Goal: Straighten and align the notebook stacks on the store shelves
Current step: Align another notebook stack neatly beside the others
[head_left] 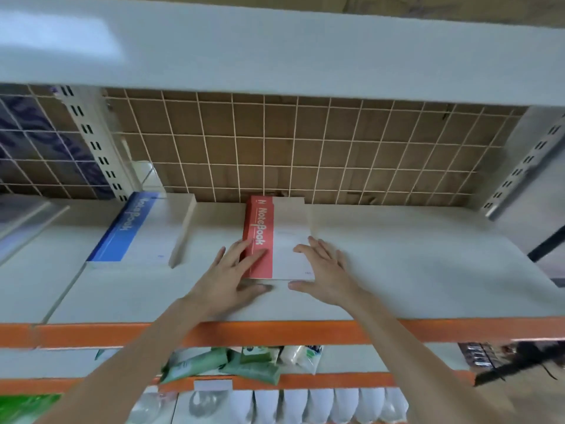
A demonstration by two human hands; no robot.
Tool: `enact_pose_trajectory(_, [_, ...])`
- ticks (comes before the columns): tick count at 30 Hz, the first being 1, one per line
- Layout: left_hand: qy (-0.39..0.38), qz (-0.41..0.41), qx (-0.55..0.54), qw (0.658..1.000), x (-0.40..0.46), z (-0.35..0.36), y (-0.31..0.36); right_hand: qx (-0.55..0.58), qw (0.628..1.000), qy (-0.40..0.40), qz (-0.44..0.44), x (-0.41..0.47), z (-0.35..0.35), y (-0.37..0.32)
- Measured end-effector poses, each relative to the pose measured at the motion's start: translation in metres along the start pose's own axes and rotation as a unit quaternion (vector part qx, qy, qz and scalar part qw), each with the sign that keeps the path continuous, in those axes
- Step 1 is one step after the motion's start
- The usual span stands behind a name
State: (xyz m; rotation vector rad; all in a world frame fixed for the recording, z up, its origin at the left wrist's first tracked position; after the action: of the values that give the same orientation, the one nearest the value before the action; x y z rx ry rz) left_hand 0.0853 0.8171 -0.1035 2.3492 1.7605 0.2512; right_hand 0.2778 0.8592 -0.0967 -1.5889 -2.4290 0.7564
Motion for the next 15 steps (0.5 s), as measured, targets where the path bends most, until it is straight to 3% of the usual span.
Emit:
enact_pose_trajectory(4, [0.05,-0.092,-0.087,0.991,-0.007,0.0,-0.007,0.019,0.999,0.033,-0.02,-0.002,-0.001,0.012])
enact_pose_trajectory(15, [0.095,-0.121,-0.101,0.983,-0.007,0.006,-0.014,0.036,0.997,0.048,-0.042,0.012,-0.003,0.025])
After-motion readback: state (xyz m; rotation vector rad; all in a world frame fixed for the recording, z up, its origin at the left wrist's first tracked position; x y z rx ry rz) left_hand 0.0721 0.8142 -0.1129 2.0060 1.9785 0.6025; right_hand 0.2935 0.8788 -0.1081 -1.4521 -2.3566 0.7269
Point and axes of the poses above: each hand's wrist, its own x-axis towards the middle knuckle, its own z-axis out of the palm, y = z × x, the point moved 5 cm from there along x, towards the middle knuckle, and after that the axes turned 1 degree about y, right-handed, at the moved point
